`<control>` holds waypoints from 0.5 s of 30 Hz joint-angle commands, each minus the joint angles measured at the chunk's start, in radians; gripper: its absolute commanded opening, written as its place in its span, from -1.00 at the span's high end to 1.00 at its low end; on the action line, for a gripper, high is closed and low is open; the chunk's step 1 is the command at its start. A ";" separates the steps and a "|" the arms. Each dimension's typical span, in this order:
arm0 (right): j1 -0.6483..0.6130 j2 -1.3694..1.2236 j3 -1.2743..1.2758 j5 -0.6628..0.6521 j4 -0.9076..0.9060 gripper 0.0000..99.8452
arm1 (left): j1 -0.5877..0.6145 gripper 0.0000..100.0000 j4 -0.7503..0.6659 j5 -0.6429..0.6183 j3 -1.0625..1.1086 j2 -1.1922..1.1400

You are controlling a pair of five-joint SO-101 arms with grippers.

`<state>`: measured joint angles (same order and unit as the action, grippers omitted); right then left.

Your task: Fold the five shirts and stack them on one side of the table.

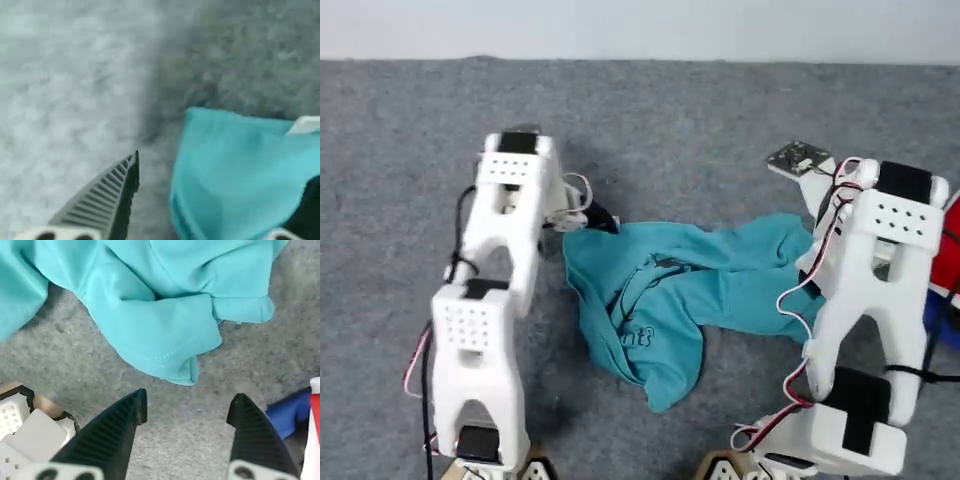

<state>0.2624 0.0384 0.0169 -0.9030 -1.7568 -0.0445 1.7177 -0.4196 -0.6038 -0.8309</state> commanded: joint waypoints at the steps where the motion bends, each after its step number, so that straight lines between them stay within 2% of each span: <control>1: 0.033 0.042 -0.005 0.009 -0.039 0.47 | -0.014 0.07 0.040 0.023 -0.082 -0.055; 4: 0.064 0.036 -0.005 0.009 -0.039 0.47 | -0.020 0.24 0.040 0.066 -0.081 -0.078; 10: 0.108 0.035 -0.005 0.009 -0.039 0.47 | -0.046 1.00 0.037 0.222 -0.087 -0.124; 12: 0.124 0.035 -0.003 0.011 -0.039 0.47 | -0.057 0.94 0.037 0.212 -0.087 -0.130; 15: 0.136 0.039 0.032 0.011 -0.039 0.47 | -0.078 0.97 0.034 0.184 -0.090 -0.103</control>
<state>0.3775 0.0384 0.0245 -0.9030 -1.7568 -0.1166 1.7238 -0.2202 -0.6943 -0.9444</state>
